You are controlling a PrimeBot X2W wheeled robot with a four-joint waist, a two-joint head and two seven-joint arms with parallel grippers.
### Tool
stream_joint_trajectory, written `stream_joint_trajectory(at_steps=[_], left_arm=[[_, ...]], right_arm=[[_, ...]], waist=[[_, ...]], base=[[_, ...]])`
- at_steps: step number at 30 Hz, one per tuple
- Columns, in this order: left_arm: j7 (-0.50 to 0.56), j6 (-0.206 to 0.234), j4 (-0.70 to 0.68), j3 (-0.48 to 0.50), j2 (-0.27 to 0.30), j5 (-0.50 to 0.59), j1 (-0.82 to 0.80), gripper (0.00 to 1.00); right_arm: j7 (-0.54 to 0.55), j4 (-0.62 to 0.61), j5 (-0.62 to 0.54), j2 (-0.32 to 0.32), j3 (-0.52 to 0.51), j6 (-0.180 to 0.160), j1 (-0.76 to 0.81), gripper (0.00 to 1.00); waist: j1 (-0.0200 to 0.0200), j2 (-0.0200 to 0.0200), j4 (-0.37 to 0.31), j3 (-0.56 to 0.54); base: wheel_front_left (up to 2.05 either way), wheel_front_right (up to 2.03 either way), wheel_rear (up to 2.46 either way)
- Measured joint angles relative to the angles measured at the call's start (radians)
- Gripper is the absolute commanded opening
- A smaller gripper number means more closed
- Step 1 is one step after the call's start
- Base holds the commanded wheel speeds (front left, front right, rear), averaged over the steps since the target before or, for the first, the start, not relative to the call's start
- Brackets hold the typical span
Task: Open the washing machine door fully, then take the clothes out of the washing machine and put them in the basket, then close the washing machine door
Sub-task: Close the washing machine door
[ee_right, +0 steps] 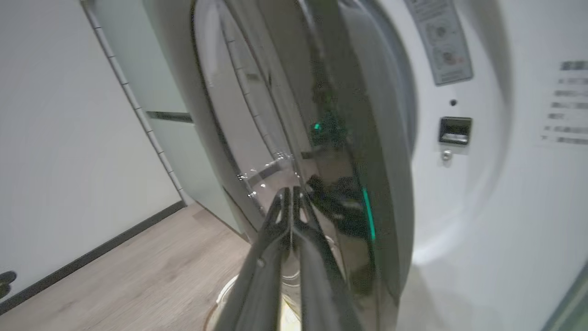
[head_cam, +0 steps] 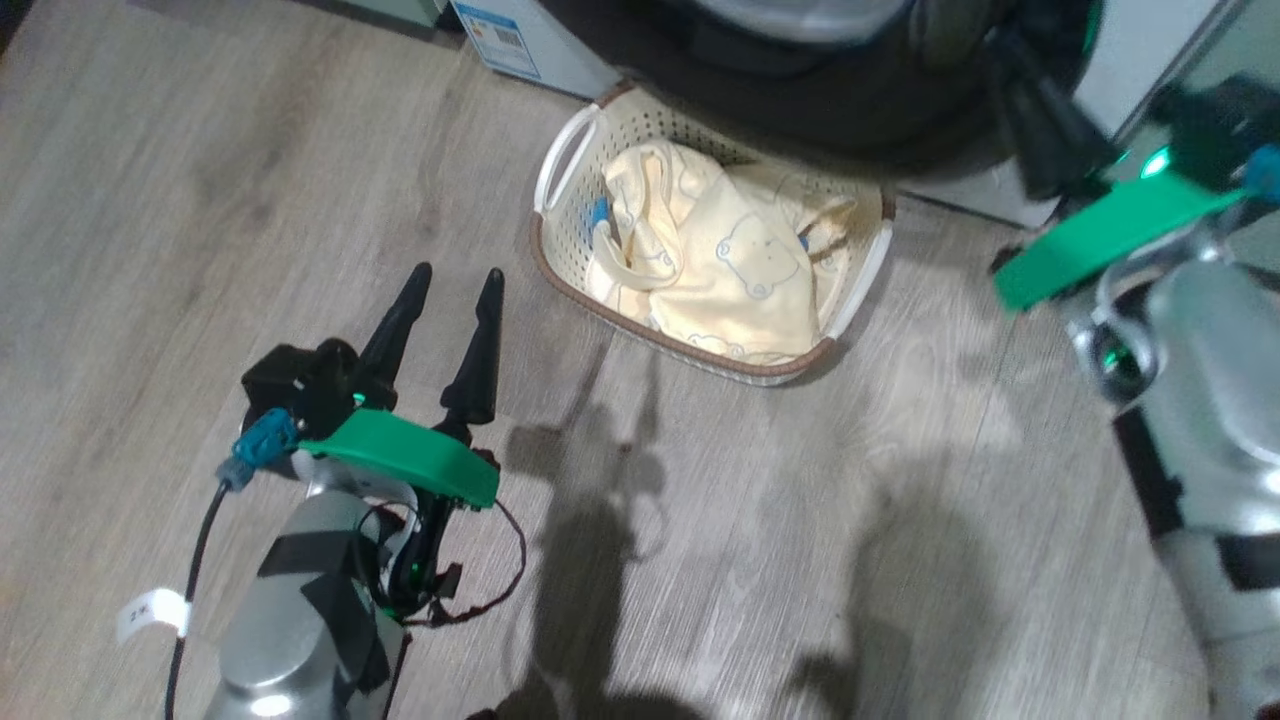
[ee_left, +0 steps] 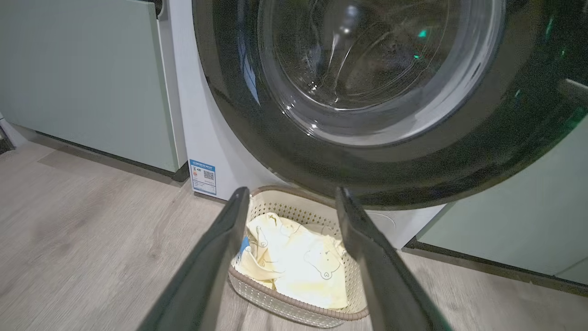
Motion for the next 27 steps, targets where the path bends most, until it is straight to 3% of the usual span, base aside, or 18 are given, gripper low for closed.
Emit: stream_joint_trajectory(at_steps=[15,27], left_arm=[[0.0,0.0,-0.002,-0.025,-0.009,0.006,-0.095,1.0],[0.0,0.0,-0.003,-0.032,-0.019,0.006,-0.119,1.0]], right_arm=[[0.0,0.147,-0.052,-0.001,-0.123,0.0,-0.25,0.0],[0.0,0.178,-0.09,0.001,-0.156,0.005,-0.333,0.0]], waist=[[0.0,0.0,-0.008,0.122],[-0.0001,0.0,-0.005,0.169]], base=[[0.0,0.0,0.0],[0.0,0.0,0.0]])
